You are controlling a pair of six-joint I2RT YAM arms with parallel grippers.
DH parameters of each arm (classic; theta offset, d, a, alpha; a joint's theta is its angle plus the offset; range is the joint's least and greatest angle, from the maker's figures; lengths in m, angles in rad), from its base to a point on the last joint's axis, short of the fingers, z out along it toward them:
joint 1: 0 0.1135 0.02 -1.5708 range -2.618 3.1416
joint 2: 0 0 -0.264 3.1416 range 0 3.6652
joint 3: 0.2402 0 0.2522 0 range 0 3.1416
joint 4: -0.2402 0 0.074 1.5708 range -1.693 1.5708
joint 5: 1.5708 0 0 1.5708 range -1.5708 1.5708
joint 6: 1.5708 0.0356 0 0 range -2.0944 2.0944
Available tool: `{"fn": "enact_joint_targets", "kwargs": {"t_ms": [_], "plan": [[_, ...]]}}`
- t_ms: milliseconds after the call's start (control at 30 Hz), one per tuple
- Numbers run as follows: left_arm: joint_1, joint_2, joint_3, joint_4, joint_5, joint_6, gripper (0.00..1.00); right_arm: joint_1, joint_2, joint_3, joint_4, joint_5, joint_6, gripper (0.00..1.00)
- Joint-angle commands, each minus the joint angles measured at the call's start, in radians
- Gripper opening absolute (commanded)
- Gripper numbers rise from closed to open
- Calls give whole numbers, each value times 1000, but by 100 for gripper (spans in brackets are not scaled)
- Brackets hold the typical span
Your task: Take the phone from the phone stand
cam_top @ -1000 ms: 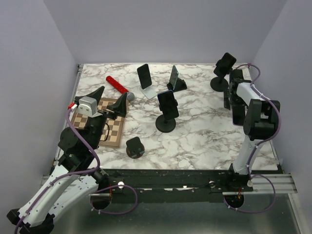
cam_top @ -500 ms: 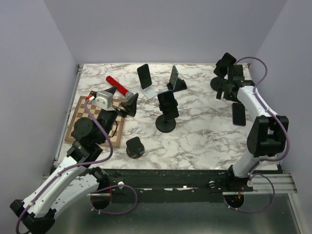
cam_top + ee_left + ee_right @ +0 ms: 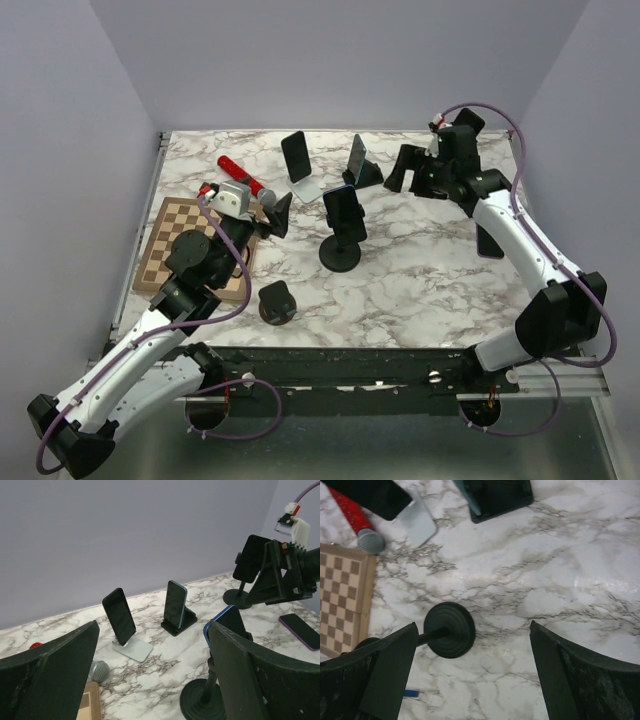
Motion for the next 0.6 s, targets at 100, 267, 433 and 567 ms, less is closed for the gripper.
{"fn": "enact_joint_targets", "kwargs": {"t_ms": [100,267,433,567], "plan": [[-5,-26,-4,13,-151,85,99,246,-74,144,-97,140,17,100],[-6,-56,-28,47,-170,101,99,394,-48,235,-146,313,30,100],[-6,-63,-35,58,-181,106,99,529,-8,313,-179,455,25,100],[-6,-67,-34,58,-181,106,99,621,41,362,-210,536,42,100]]}}
